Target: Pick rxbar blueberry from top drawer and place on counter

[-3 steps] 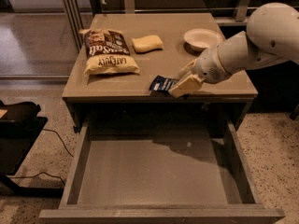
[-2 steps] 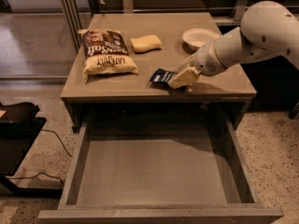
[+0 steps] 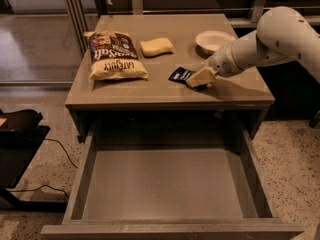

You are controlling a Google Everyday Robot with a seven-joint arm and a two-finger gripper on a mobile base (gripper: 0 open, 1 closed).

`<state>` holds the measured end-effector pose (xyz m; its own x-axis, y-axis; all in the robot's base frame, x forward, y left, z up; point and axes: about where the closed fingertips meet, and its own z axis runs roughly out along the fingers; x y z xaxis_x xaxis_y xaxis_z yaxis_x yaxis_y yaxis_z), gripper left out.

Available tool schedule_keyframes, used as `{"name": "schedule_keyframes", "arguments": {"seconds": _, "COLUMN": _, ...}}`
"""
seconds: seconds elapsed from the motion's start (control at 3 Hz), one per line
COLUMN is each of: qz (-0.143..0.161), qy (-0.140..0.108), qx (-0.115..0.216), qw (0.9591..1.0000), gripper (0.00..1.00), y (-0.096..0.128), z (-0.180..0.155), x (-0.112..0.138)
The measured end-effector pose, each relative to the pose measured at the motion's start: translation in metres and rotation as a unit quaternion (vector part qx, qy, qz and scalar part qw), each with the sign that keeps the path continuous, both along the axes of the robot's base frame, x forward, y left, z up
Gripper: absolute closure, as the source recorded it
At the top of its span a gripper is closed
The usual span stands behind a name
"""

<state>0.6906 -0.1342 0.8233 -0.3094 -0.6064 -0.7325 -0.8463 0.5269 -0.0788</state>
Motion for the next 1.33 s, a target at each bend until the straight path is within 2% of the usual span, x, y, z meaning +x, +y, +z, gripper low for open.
{"name": "schedule_keyframes", "arguments": {"seconds": 0.33, "qz": -0.023, "qy": 0.000, "qx": -0.002, "qw": 0.9997, "gripper": 1.00, "y": -0.0101, "z": -0.0073, "x": 0.0118}}
{"name": "schedule_keyframes", "arguments": {"seconds": 0.67, "qz": -0.027, "qy": 0.000, "qx": -0.002, "qw": 0.9996, "gripper": 0.87, "y": -0.0117, "z": -0.0085, "x": 0.0137}}
{"name": "schedule_keyframes", "arguments": {"seconds": 1.33, "qz": -0.027, "qy": 0.000, "qx": -0.002, "qw": 0.9996, "gripper": 0.40, "y": -0.0117, "z": -0.0085, "x": 0.0137}}
